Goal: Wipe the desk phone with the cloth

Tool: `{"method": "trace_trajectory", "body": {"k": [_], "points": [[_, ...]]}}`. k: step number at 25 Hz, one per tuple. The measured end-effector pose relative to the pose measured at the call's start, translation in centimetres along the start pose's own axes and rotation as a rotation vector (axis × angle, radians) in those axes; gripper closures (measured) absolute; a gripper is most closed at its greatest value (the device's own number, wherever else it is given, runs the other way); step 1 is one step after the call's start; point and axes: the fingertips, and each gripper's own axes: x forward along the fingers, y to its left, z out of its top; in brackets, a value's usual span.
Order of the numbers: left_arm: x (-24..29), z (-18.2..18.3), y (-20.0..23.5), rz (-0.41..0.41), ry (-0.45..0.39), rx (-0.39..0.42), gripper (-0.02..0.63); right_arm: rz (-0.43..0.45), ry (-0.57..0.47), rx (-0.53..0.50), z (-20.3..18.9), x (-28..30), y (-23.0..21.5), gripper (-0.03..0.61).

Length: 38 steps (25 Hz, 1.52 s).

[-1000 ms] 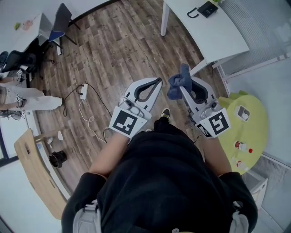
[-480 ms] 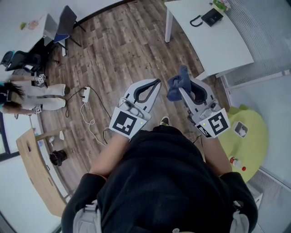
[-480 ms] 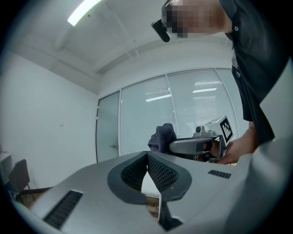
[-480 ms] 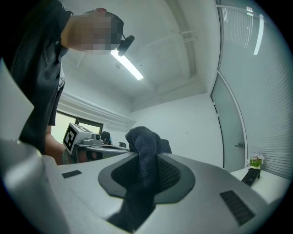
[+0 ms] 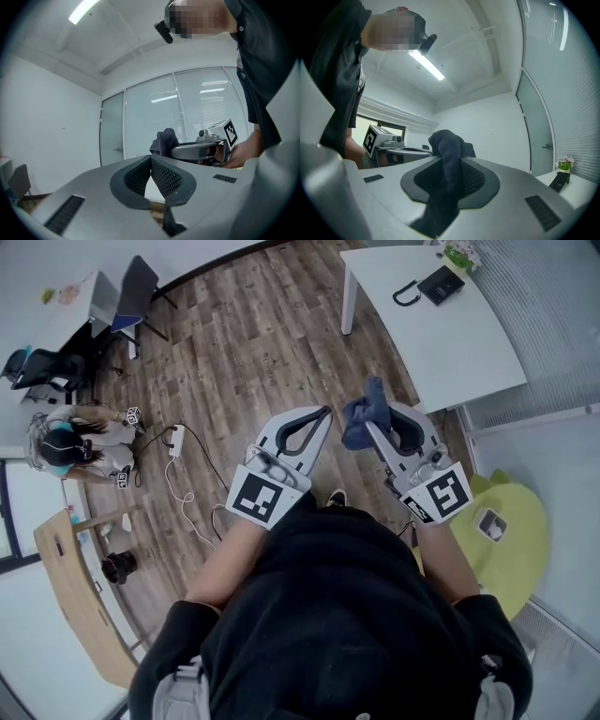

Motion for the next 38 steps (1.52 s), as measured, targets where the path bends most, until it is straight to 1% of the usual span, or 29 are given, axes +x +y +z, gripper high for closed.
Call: {"method": "trace_trajectory", "body": {"k": [4, 8, 19, 25, 32, 38], "points": [[0.8, -0.6, 2.0, -0.007, -0.003, -0.002, 0.603, -0.004, 0.011, -0.007, -0.5, 1.9, -1.0, 0.472], [1.7, -1.0, 5.0, -0.026, -0.011, -0.014, 0.603, -0.019, 0.018, -0.016, -0.7, 4.8, -2.2, 0.472], [4.6, -0.4, 16.5, -0.119, -0.036, -0.022, 0.603, -0.092, 0.041, -0.041, -0.4, 15.8, -5.8, 0.472], [5.2, -1.1, 21.8, -0.158, -0.031, -0.040, 0.603, -0.134, 0.058, -0.040, -1.0, 20.8, -7.0, 0.472], [6.2, -1.8, 25.9, -0.199, -0.035, -0.062, 0.603, -0.180, 0.077, -0.035, -1.9, 24.4, -8.1, 0.472], [8.0, -2.0, 27.9, -0.221, -0.035, -0.072, 0.603, -0.209, 0.088, -0.044, -2.0, 25.9, -10.2, 0.472]]}}
